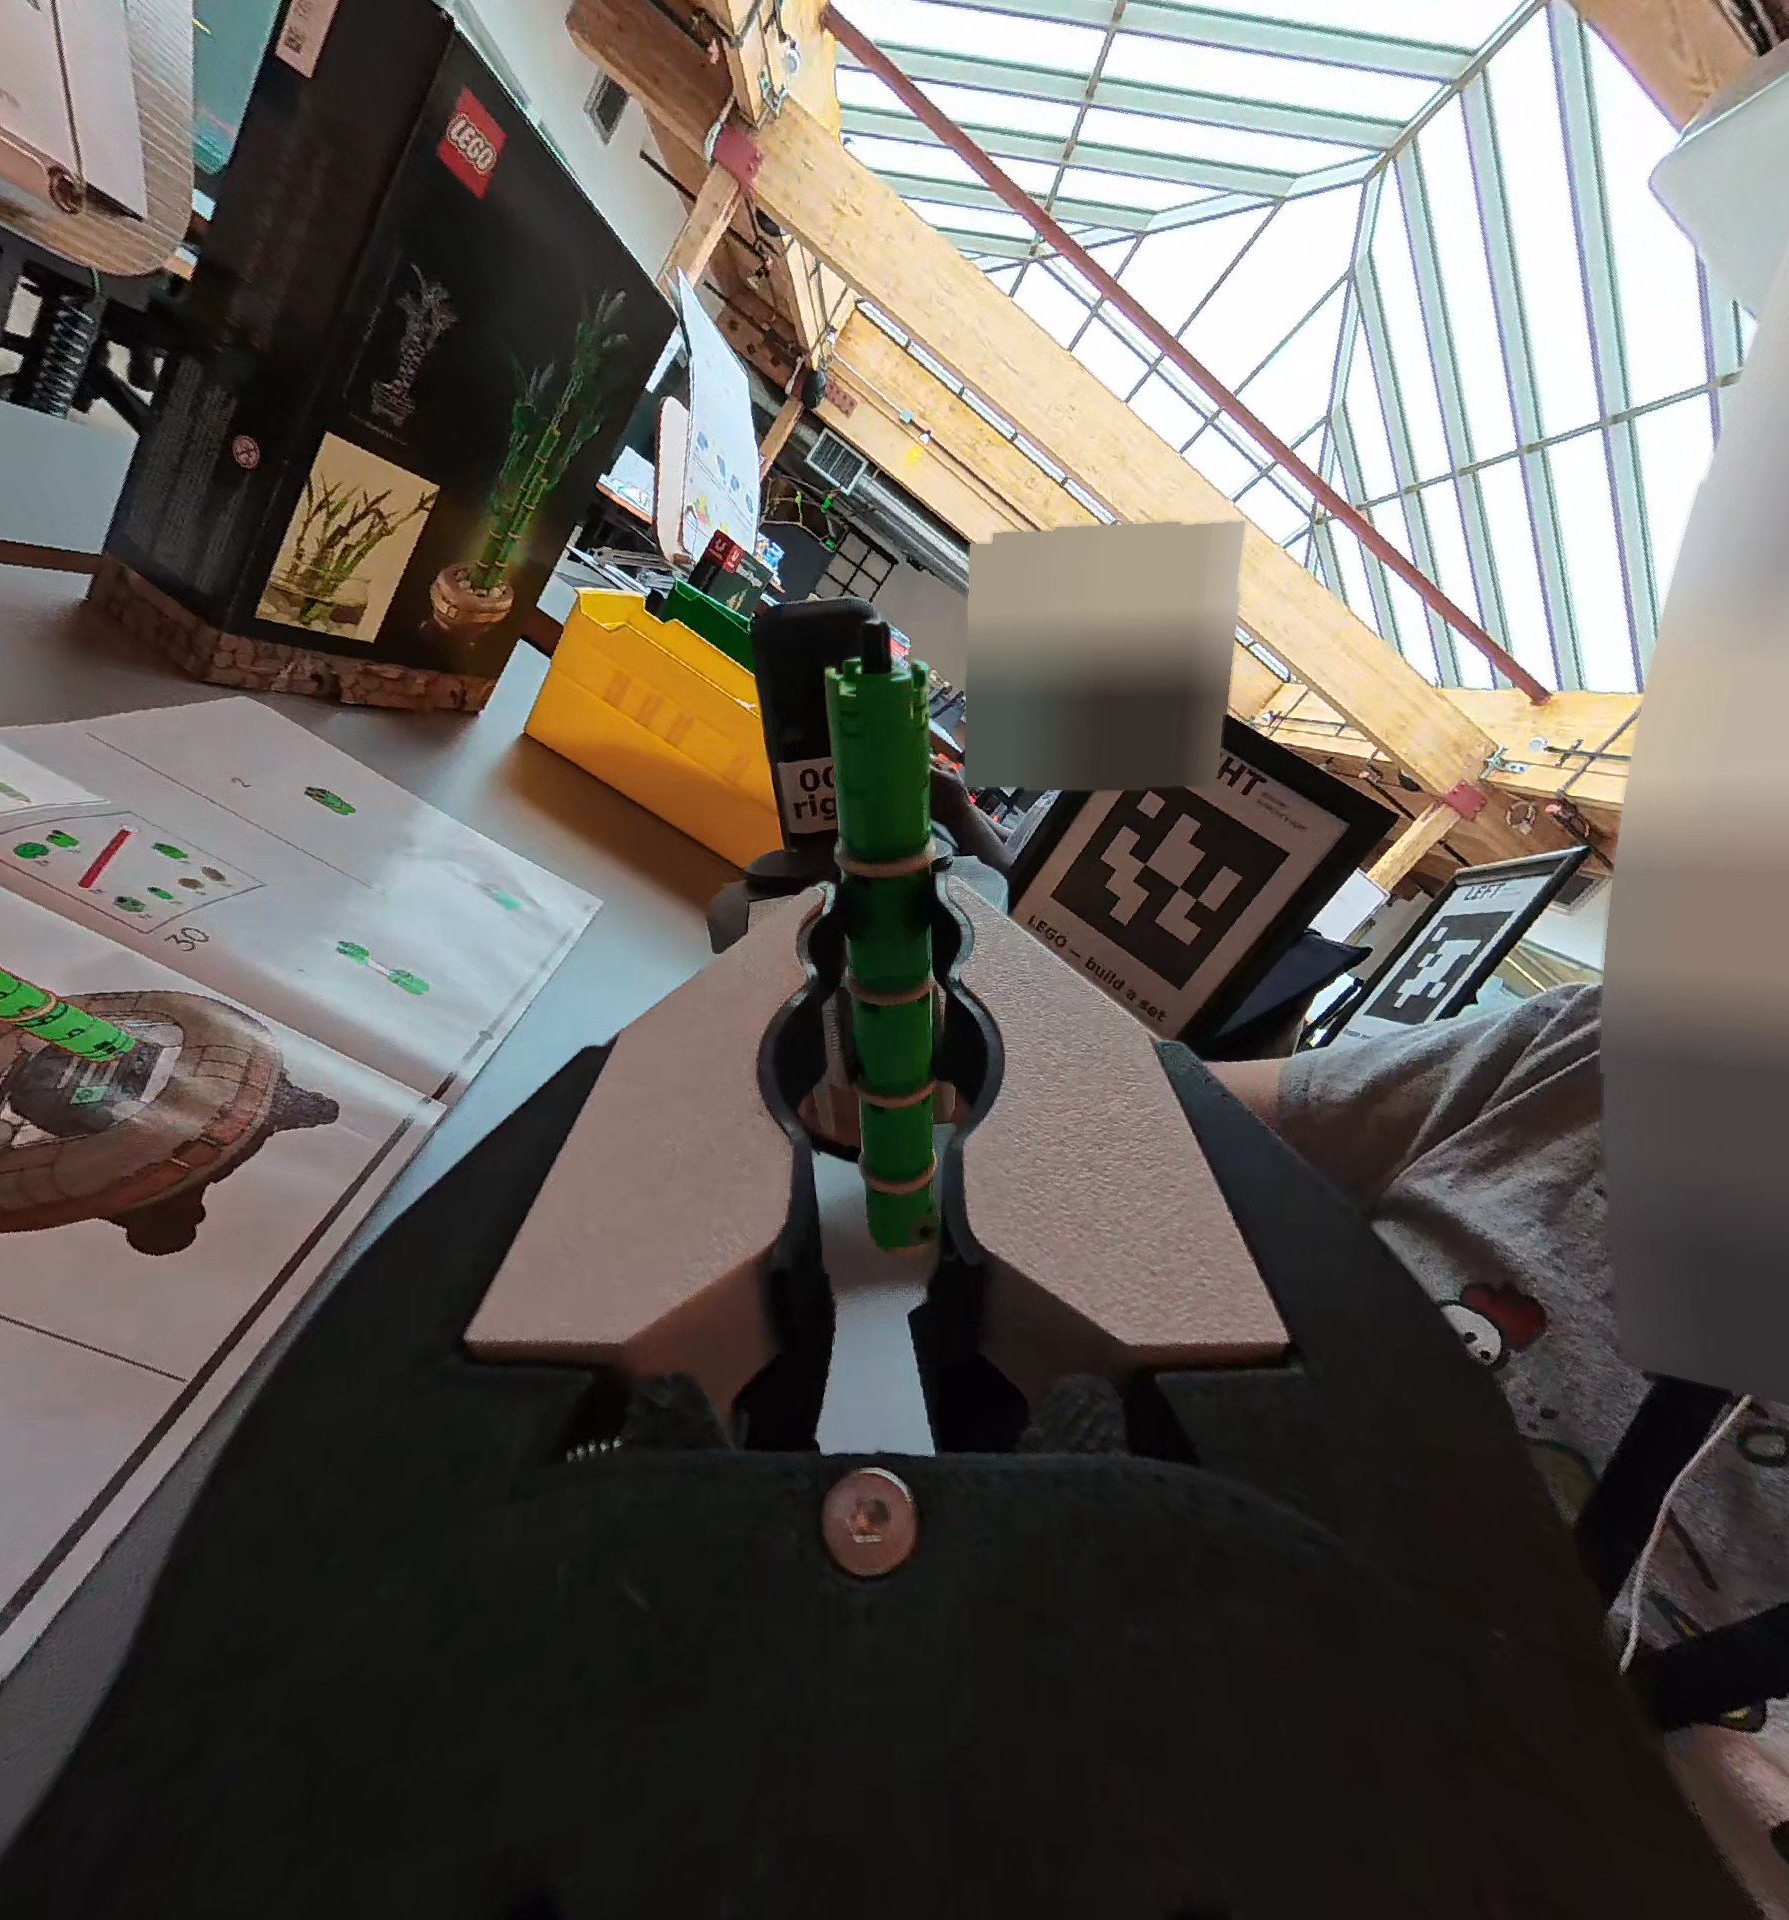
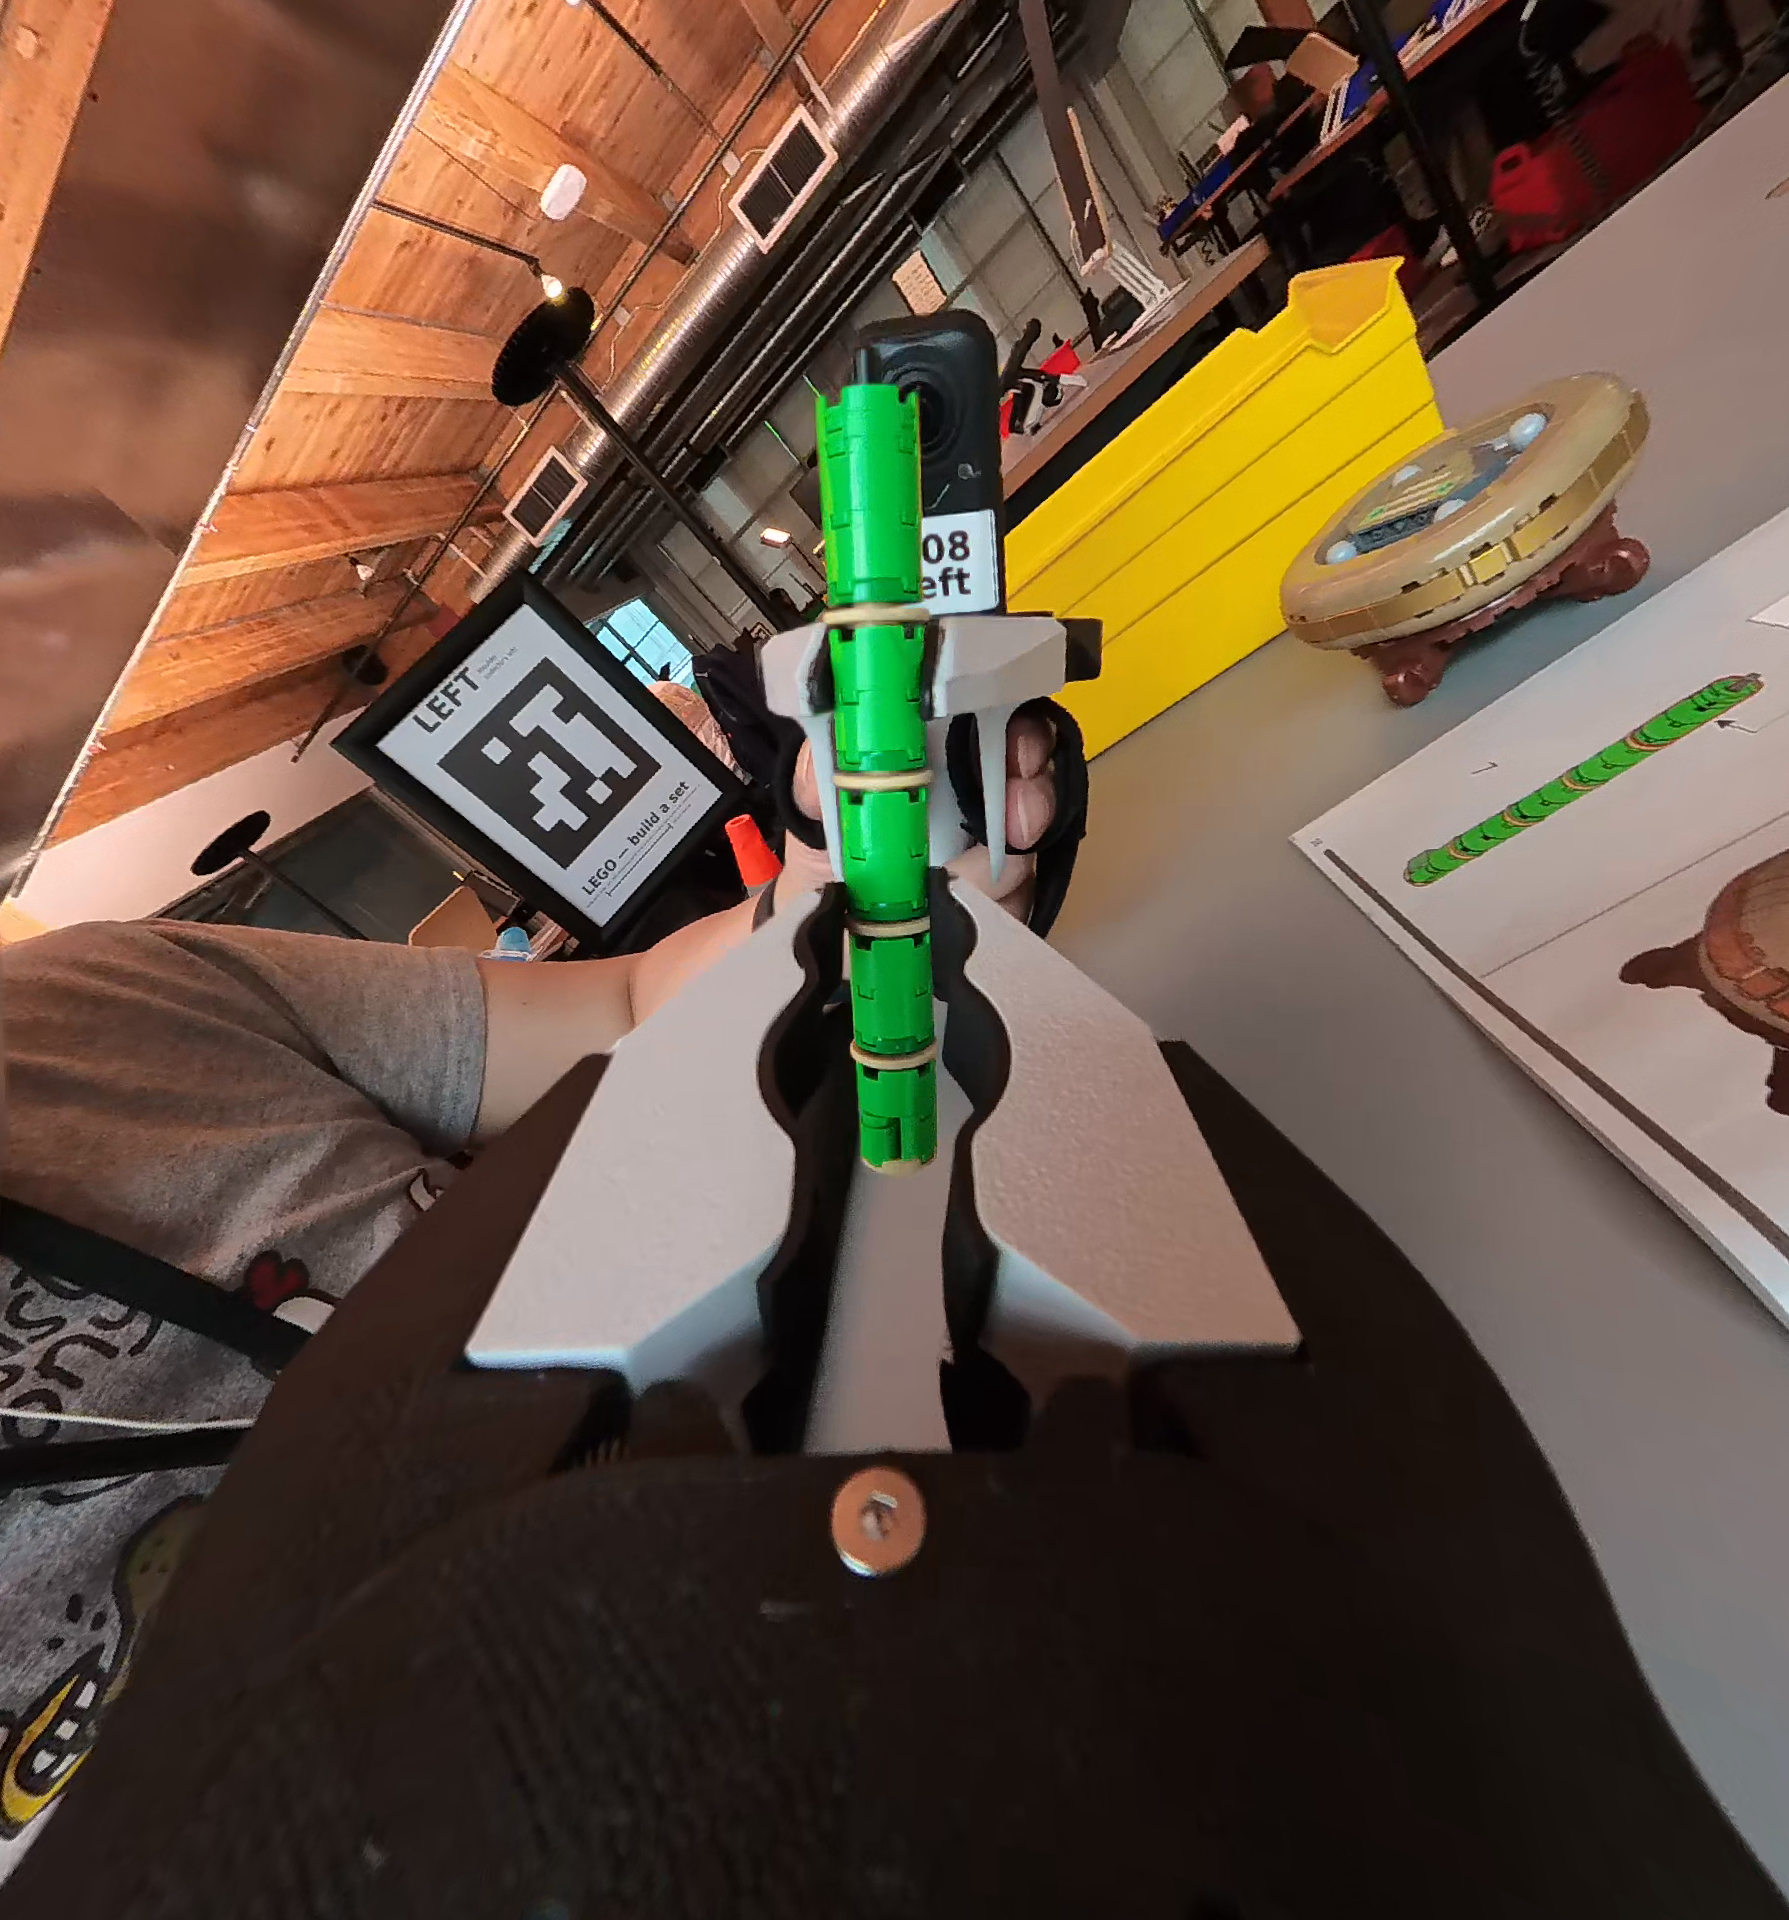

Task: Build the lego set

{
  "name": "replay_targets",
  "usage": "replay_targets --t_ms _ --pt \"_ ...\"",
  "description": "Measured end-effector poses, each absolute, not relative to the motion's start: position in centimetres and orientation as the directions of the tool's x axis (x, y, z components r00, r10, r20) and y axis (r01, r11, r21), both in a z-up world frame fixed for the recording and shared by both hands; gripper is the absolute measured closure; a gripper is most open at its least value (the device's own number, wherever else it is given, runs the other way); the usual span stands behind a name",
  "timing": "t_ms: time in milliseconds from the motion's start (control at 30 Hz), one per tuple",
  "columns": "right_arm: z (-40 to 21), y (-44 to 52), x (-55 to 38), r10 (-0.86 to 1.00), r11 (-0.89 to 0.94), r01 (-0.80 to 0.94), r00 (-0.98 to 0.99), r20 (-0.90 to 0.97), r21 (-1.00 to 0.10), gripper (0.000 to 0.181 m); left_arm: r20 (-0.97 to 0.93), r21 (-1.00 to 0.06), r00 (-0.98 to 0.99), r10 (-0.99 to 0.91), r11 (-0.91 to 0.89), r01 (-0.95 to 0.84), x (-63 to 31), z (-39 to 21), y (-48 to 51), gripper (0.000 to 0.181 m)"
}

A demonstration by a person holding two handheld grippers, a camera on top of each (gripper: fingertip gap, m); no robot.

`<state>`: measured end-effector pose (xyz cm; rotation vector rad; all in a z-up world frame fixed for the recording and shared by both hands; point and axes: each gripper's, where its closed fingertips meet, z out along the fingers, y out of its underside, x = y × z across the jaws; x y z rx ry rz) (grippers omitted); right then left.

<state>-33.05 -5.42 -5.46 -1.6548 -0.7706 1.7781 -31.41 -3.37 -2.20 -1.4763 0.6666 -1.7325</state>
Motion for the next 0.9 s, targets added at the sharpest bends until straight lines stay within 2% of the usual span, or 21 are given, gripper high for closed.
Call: replay_targets --t_ms 300,500,567,700,900 --pt "-5.5 -5.1 -33.2 0.733 -0.68 -0.068 -0.084 -0.675 -0.73 0.165 0.587 -0.791 -0.032 -0.809 -0.582 0.186 -31.2 -2.7 -3.2 0.168" --pt "-5.4 -5.8 -33.8 0.77 -0.637 -0.057 -0.082 -0.632 -0.769 0.147 0.586 -0.784 -0.053 -0.809 -0.582 0.213 -31.6 -2.2 -3.3 0.168" --pt "-5.8 -5.9 -34.0 0.764 -0.644 -0.043 -0.078 -0.641 -0.763 0.148 0.581 -0.785 -0.055 -0.812 -0.577 0.225 -31.7 -2.0 -3.2 0.168" --pt "-5.8 -5.9 -33.9 0.729 -0.683 -0.042 -0.105 -0.677 -0.729 0.165 0.56 -0.8 -0.04 -0.827 -0.553 0.231 -31.8 -1.8 -3.2 0.168" --pt "-6.0 -6.1 -34.0 0.745 -0.666 -0.021 -0.088 -0.662 -0.746 0.166 0.564 -0.795 -0.07 -0.823 -0.564 0.223 -31.8 -1.9 -3.3 0.168"
